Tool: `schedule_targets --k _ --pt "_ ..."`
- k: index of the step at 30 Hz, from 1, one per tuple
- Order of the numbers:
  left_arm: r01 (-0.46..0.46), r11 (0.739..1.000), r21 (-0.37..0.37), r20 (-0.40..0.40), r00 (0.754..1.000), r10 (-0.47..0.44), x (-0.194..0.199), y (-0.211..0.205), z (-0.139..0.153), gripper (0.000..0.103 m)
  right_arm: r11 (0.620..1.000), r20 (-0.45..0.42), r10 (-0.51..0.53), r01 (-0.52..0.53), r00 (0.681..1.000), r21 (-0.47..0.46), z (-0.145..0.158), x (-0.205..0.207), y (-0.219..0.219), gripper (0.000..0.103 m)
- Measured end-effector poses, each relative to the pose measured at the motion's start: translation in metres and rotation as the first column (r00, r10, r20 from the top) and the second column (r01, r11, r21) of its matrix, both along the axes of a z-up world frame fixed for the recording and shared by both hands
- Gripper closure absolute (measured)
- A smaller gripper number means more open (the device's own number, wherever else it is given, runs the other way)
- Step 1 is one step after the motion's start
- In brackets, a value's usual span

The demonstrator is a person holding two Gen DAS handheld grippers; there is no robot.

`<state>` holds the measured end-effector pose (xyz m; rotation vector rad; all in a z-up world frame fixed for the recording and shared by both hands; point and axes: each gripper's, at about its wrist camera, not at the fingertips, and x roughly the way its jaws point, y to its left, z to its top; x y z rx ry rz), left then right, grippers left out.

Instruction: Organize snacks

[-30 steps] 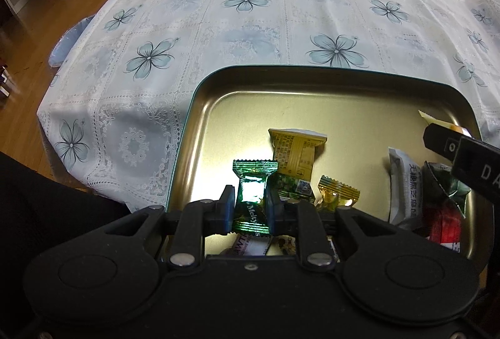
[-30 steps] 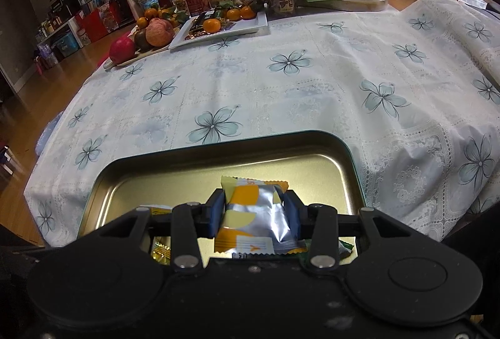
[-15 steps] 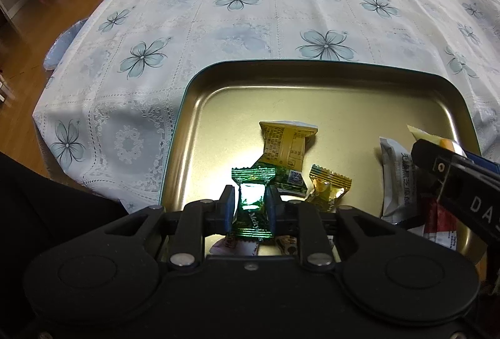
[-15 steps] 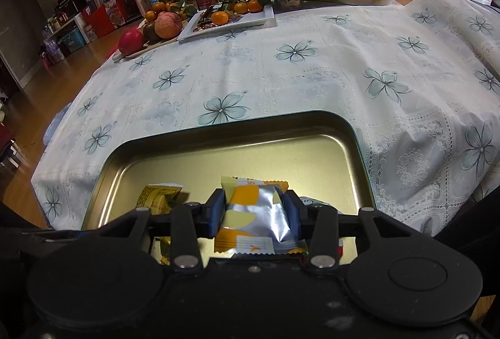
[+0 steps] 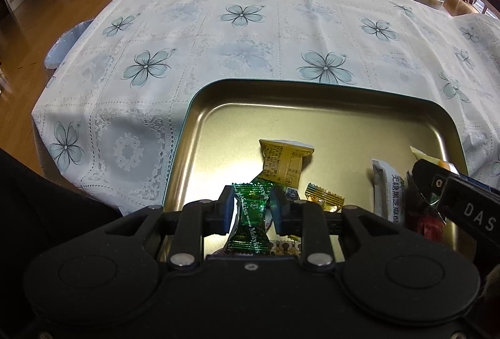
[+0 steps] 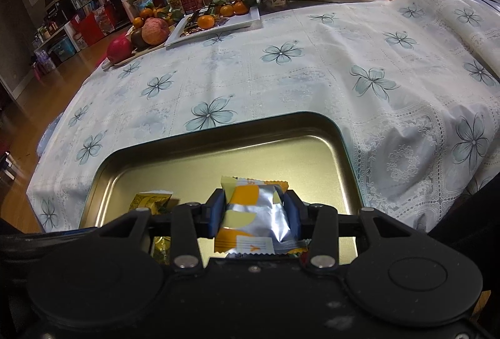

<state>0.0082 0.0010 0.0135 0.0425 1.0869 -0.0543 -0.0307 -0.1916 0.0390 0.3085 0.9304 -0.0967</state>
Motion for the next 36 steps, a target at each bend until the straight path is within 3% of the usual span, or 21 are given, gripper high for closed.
schedule_targets --k 9,36 --pt "0.009 1.0 0.019 -0.012 1.0 -0.009 -0.001 -0.004 -0.003 0.067 0.995 -0.067 -0.095 0.097 0.993 0.026 -0.009 0.003 -0.019 0.059" --pt "0.021 0.999 0.047 0.024 0.999 -0.022 -0.005 -0.01 0.001 0.067 0.999 -0.019 -0.036 0.035 0.999 -0.035 -0.001 -0.001 -0.007 0.058"
